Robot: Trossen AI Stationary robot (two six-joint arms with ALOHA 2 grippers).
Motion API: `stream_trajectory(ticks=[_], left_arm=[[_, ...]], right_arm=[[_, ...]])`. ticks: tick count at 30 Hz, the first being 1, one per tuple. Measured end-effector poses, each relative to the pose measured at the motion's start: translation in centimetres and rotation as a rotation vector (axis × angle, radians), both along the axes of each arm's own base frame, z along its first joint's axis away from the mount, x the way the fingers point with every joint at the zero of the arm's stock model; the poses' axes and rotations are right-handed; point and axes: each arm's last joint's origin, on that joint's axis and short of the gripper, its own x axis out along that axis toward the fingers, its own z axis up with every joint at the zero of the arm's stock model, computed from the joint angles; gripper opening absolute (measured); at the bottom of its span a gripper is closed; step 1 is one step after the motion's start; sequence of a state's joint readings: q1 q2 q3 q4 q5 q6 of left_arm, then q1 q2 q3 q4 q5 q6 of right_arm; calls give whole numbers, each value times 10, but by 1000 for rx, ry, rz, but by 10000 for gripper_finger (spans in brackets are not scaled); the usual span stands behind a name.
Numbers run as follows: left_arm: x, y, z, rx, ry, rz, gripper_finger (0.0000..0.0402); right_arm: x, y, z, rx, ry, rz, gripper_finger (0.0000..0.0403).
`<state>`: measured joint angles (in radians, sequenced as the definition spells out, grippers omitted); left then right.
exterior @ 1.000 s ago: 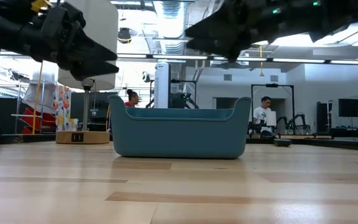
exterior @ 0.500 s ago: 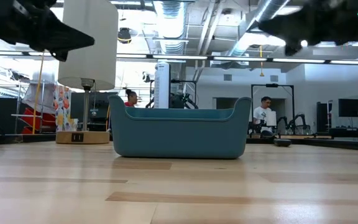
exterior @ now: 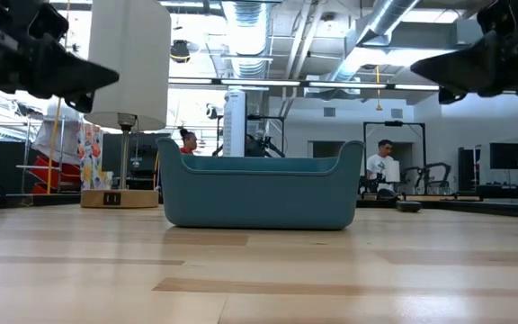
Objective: Sort batteries
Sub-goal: Return to Home Position
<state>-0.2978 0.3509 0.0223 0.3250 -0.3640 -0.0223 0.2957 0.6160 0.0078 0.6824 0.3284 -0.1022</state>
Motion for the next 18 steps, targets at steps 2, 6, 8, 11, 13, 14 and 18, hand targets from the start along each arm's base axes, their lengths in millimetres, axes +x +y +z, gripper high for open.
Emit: stream_trajectory(ticks=[2, 6, 8, 11, 13, 14, 18], left_arm=[[-1, 1, 3, 19, -25, 11, 1], [-5, 3, 1, 45, -33, 21, 0], [-8, 4, -1, 56, -22, 29, 0], [-13, 7, -2, 54, -17, 31, 0], [-17, 9, -2, 43, -31, 4, 0], [-19, 9, -1, 39, -47, -10, 0], [-20, 11, 1, 51, -74, -46, 0]], right_arm=[[-3, -1, 2, 4, -15, -3, 1], [-11, -5, 2, 24, 4, -10, 1], [-15, -7, 1, 51, 16, -12, 1], [-22, -9, 2, 71, 9, -12, 0], [-27, -10, 2, 69, -1, -11, 0], [-29, -11, 3, 65, -13, -11, 0], [-37, -13, 3, 48, -29, 2, 0]])
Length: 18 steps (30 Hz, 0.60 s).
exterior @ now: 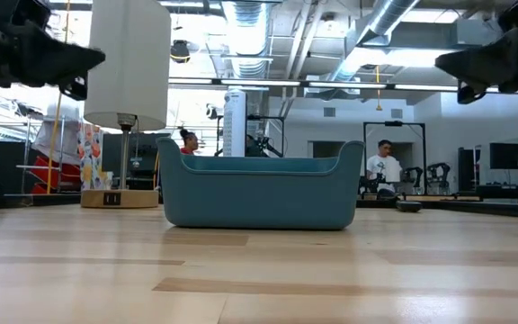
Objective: Sort batteries
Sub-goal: Return to Home Position
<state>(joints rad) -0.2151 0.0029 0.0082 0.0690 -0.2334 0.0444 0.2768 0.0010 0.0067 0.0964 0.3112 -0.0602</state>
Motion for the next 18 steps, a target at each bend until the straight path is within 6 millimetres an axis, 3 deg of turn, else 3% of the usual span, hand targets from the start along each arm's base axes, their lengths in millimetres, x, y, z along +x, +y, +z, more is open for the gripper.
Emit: stream_trajectory(ticks=[6, 18], left_arm=[[1, 3, -1, -25, 9, -41, 0], [2, 11, -1, -12, 8, -53, 0]], right_arm=[[1, 2, -3, -2, 32, 103, 0], [2, -2, -6, 11, 59, 145, 0]])
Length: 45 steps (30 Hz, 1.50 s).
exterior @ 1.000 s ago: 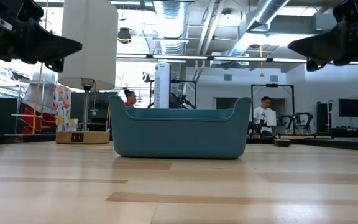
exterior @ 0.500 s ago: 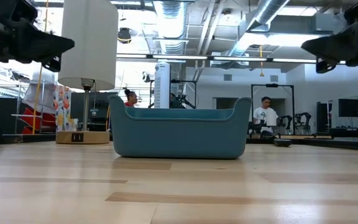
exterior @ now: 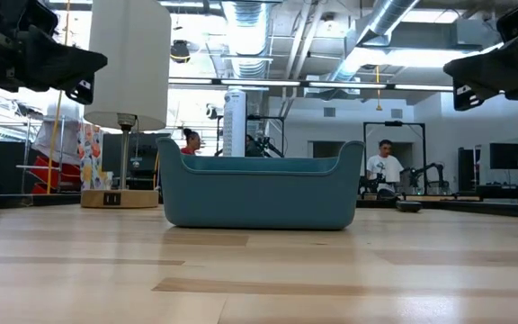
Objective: Sort batteries
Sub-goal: Return to Home Position
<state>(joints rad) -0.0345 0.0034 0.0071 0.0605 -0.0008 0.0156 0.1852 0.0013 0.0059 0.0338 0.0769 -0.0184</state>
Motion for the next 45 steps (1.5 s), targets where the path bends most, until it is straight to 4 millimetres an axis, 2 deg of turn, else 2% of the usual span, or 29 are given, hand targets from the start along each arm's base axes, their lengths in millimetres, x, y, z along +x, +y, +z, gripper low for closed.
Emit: stream_trajectory(ticks=[4, 8, 13, 17, 45], left_arm=[[0, 1, -2, -14, 24, 14, 0], [0, 1, -3, -46, 31, 11, 0], [1, 2, -4, 35, 42, 24, 0], [1, 2, -4, 72, 42, 28, 0], [1, 2, -4, 28, 43, 27, 0]], right_arm=[[0, 0, 0, -38, -3, -1, 8], [0, 0, 0, 22, 4, 2, 25], [0, 0, 0, 52, 8, 3, 37], [0, 0, 0, 52, 8, 3, 37], [0, 0, -1, 54, 10, 4, 38]])
